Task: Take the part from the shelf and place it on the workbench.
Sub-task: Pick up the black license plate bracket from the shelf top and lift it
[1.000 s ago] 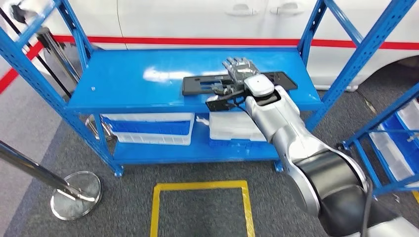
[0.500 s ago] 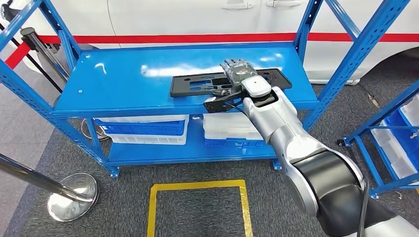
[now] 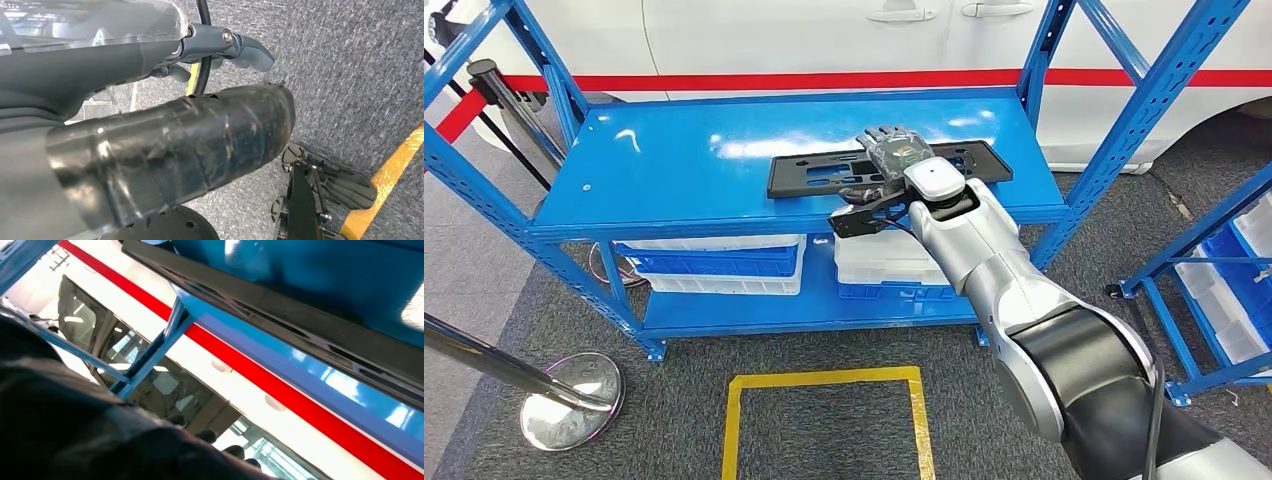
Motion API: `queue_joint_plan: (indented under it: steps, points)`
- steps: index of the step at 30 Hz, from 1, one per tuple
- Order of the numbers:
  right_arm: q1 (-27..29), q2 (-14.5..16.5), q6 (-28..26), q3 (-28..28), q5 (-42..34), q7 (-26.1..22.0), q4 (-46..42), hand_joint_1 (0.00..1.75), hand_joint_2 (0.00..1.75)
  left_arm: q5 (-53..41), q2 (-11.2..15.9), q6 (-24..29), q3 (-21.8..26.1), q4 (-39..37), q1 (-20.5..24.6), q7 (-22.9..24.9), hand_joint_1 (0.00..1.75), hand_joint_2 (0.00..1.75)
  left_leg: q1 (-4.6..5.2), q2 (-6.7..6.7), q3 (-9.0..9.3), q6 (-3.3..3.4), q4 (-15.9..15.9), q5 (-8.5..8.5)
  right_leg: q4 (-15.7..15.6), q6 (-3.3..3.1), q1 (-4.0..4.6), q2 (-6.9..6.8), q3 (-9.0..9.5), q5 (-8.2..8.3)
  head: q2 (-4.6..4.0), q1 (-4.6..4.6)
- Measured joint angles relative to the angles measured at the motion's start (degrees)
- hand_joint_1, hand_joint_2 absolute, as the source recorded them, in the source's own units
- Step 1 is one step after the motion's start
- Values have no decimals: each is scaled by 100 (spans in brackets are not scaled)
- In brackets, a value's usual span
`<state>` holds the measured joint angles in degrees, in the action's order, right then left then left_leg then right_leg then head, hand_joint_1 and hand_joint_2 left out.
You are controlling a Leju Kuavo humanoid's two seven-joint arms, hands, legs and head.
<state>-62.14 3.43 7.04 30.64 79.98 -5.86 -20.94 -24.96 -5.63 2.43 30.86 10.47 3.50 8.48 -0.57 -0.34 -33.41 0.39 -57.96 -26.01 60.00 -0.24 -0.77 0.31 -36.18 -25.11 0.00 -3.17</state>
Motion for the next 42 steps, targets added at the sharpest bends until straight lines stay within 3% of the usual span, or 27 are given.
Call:
queue_joint_plan:
  steps: [1, 5, 21, 23, 25, 27, 29, 32, 33, 36, 37, 41, 42]
  points:
    - [15, 0, -7, 0, -5, -16, 0, 0, 0, -14, -1, -3, 4, 0, 0, -1, 0, 0, 1, 0, 0, -2, -3, -1, -2, 0, 0, 0, 4, 0, 0, -1]
    - [149, -4, -70, 0, -11, -51, 13, 0, 175, -92, -1, 2, 7, -1, 0, -1, 0, 0, 3, -1, 1, -8, -13, -6, -17, 4, 0, -1, 18, 2, 0, -2]
    - [403, -73, -163, 2, -11, 133, 94, 0, 175, -203, -1, 42, 7, -1, -6, 42, 0, 0, 28, 0, -1, 3, -19, -14, -47, 18, -9, -1, 33, 11, 0, 0]
    - [410, -75, -166, 2, -11, 133, 94, 0, 87, -204, -1, 43, 7, -1, -6, 42, 0, 0, 28, 0, -1, 3, -19, -14, -48, 18, -12, -1, 33, 11, 0, -1]
    - [415, -78, -167, 2, -10, 133, 94, 0, 87, -204, -2, 42, 7, 0, -7, 42, 0, 0, 28, 0, -1, 3, -19, -14, -48, 18, -13, -1, 33, 11, 0, -1]
    - [419, -79, -167, 2, -9, 133, 94, 0, 175, -210, -3, 30, 7, -1, -7, 42, 0, 0, 27, 0, -1, 3, -19, -14, -48, 18, -13, -1, 33, 11, 0, -1]
    - [420, -79, -166, 3, -8, 133, 94, 0, 175, -230, -5, 17, 7, -2, -7, 45, 0, 0, 27, 0, -1, 3, -19, -14, -48, 18, -14, -1, 34, 11, 0, -1]
    - [420, -79, -164, 24, -5, 131, 94, 0, 44, -263, -13, 8, 7, -1, -8, 60, 0, 0, 27, 0, -1, 3, -18, -14, -48, 18, -14, -1, 34, 11, 0, -1]
    - [420, -79, -164, 35, -4, 128, 94, 0, 44, -266, -16, 3, 7, -1, -8, 63, 0, 0, 27, 0, -1, 3, -18, -14, -48, 18, -14, -1, 34, 11, 0, 0]
    - [425, -79, -164, 56, -3, 131, 95, 0, 175, -272, -33, -9, 7, -1, -9, 60, 0, 0, 27, 0, 0, 3, -19, -14, -48, 18, -14, -2, 34, 11, 0, -1]
    - [427, -79, -164, 61, -2, 136, 96, 0, 175, -277, -42, -13, 7, 0, -9, 55, 0, 0, 27, -1, 0, 3, -19, -14, -48, 18, -14, -2, 34, 11, 0, -1]
    - [430, -94, -166, 107, 0, 146, 119, 0, 0, -302, -73, -26, 7, 0, -9, 37, 0, 0, 27, 0, 0, 3, -19, -14, -48, 18, -14, -1, 34, 11, 0, -1]
    - [430, -101, -167, 119, 0, 146, 125, 0, 0, -317, -80, -27, 7, 0, -10, 26, 0, 0, 27, 0, 0, 3, -19, -14, -48, 18, -14, -1, 34, 11, 0, -1]
